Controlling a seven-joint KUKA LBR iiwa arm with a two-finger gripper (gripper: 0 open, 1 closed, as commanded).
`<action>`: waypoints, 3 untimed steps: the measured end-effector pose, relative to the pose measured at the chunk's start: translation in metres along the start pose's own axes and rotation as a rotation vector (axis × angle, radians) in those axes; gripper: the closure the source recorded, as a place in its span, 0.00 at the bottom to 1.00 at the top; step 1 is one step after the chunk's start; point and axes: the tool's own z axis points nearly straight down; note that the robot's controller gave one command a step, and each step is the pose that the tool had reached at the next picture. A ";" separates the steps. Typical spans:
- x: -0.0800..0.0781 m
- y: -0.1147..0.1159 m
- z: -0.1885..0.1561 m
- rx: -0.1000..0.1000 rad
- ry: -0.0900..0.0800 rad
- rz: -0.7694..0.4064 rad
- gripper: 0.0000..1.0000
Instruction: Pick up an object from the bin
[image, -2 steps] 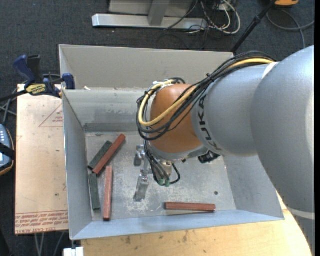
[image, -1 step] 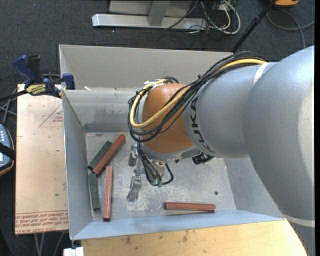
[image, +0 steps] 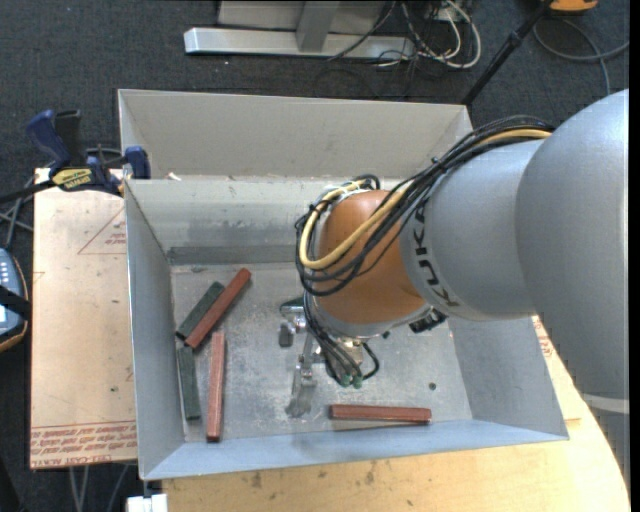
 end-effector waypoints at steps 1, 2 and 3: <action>-0.001 -0.038 0.023 0.004 0.002 -0.001 0.00; -0.016 -0.055 0.021 0.003 0.001 0.271 0.00; -0.074 -0.077 0.031 0.002 -0.001 0.078 0.00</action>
Offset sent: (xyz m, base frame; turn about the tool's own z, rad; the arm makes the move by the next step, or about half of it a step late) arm 0.0486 -0.0938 -0.0061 -0.1555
